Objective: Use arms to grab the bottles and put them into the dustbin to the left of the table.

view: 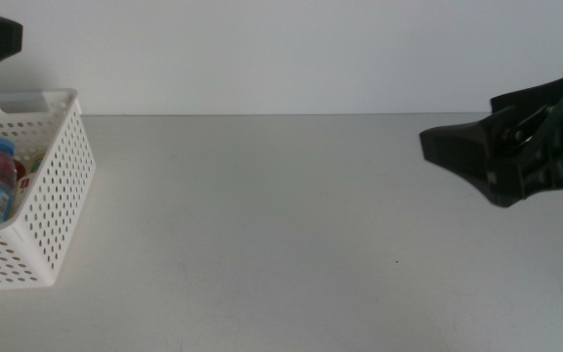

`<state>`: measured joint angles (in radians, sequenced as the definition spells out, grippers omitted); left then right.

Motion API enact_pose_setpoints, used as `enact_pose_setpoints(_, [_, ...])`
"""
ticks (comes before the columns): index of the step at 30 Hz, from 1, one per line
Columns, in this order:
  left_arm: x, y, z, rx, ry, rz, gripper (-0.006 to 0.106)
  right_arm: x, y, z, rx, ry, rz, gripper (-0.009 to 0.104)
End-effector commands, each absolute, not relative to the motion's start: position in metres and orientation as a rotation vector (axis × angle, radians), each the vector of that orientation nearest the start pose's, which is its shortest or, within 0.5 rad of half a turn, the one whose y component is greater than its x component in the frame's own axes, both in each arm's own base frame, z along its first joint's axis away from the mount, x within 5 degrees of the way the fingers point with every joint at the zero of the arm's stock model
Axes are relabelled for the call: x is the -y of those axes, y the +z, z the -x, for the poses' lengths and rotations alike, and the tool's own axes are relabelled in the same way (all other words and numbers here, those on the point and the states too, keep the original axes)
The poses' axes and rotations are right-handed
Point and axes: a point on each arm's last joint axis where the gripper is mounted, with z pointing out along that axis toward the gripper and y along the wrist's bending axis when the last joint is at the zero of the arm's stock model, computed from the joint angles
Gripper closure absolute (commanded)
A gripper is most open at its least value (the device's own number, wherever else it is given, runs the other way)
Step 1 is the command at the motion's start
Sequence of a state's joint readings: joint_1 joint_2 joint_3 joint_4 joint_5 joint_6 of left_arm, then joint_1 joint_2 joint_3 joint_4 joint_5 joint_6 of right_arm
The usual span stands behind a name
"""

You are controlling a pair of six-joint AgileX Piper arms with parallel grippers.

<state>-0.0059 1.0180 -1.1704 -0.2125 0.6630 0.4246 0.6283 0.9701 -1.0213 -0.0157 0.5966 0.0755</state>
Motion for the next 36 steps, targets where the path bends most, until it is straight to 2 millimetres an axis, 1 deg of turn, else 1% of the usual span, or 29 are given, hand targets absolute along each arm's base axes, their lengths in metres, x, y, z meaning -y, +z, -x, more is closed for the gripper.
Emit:
enact_pose_setpoints(1, [0.014, 0.443, -0.2, -1.839, 0.025, -0.302, 0.015, -0.1, 0.414, -0.164, -1.864, 0.381, 0.487, 0.028])
enact_pose_setpoints(3, [0.014, 0.439, -0.193, -1.833, 0.014, -0.295, 0.015, -0.084, 0.416, -0.17, -1.865, 0.315, 0.406, 0.028])
enact_pose_setpoints(7, [0.013, 0.433, -0.172, -1.787, 0.018, -0.278, 0.015, -0.049, 0.422, -0.168, -1.824, 0.16, 0.265, 0.028])
enact_pose_setpoints(9, [0.012, 0.427, -0.164, -1.75, 0.028, -0.262, 0.015, -0.034, 0.418, -0.163, -1.782, 0.087, 0.217, 0.028])
enact_pose_setpoints(13, [0.01, 0.41, -0.14, -1.671, 0.05, -0.231, 0.015, -0.019, 0.402, -0.141, -1.721, 0.036, 0.16, 0.028])
enact_pose_setpoints(16, [0.009, 0.396, -0.12, -1.618, 0.063, -0.214, 0.015, -0.014, 0.382, -0.116, -1.683, 0.033, 0.146, 0.028])
enact_pose_setpoints(18, [0.008, 0.385, -0.106, -1.59, 0.068, -0.206, 0.015, -0.011, 0.363, -0.1, -1.678, 0.033, 0.145, 0.028])
enact_pose_setpoints(21, [0.007, 0.367, -0.086, -1.562, 0.072, -0.201, 0.015, -0.008, 0.333, -0.082, -1.682, 0.027, 0.139, 0.028])
enact_pose_setpoints(23, [0.007, 0.352, -0.076, -1.537, 0.078, -0.193, 0.015, -0.006, 0.315, -0.072, -1.68, 0.019, 0.13, 0.028])
enact_pose_setpoints(26, [0.006, 0.323, -0.065, -1.517, 0.085, -0.182, 0.015, -0.003, 0.289, -0.058, -1.662, 0.008, 0.106, 0.028])
enact_pose_setpoints(30, [0.005, 0.287, -0.055, -1.506, 0.091, -0.173, 0.015, 0.0, 0.253, -0.048, -1.658, -0.013, 0.074, 0.028])
enact_pose_setpoints(33, [0.005, 0.261, -0.05, -1.514, 0.091, -0.173, 0.015, 0.001, 0.235, -0.044, -1.653, -0.025, 0.056, 0.028])
enact_pose_setpoints(36, [0.005, 0.24, -0.048, -1.526, 0.09, -0.174, 0.015, 0.001, 0.22, -0.046, -1.682, -0.031, 0.049, 0.028])
